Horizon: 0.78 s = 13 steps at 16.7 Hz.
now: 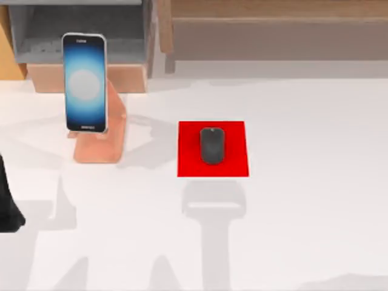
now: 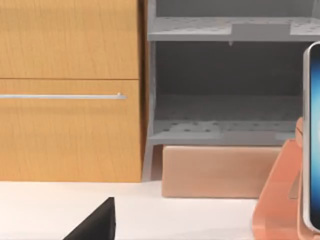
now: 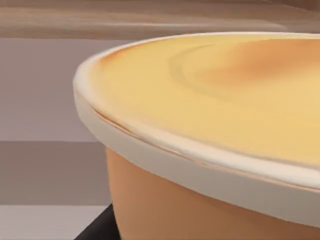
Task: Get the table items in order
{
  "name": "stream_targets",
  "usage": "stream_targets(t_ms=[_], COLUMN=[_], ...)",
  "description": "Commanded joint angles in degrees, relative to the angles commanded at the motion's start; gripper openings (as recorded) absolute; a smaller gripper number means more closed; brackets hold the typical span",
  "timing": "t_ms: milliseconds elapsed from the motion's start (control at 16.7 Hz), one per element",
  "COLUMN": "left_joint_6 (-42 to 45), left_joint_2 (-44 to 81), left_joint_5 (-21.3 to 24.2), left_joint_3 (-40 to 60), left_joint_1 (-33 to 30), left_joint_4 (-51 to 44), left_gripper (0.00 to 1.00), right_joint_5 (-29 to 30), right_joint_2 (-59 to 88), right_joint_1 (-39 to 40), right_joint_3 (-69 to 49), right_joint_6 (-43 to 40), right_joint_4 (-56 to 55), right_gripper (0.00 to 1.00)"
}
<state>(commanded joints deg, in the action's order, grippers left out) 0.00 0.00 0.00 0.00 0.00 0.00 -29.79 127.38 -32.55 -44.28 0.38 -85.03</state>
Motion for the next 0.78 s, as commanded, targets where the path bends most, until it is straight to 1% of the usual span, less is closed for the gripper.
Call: stream_targets(t_ms=[180, 420, 600, 780], left_joint_6=[0.00, 0.00, 0.00, 0.00], left_joint_2=[0.00, 0.00, 0.00, 0.00], left_joint_5=[0.00, 0.00, 0.00, 0.00], left_joint_3=[0.00, 0.00, 0.00, 0.00], left_joint_1=[0.00, 0.00, 0.00, 0.00], left_joint_4=[0.00, 0.00, 0.00, 0.00], left_gripper=[1.00, 1.00, 1.00, 1.00], right_joint_5=[2.35, 8.51, 14.44, 20.93], right_joint_2=[-3.61, -9.68, -12.57, -13.40], right_joint_1=[0.22, 2.48, 6.79, 13.38], right_joint_3=[-2.72, -7.55, -11.63, -15.95], right_joint_6=[-0.12, -0.38, -0.51, -0.58], right_joint_4=[-0.59, 1.55, 5.75, 11.91], right_gripper=[0.00, 0.00, 0.00, 0.00])
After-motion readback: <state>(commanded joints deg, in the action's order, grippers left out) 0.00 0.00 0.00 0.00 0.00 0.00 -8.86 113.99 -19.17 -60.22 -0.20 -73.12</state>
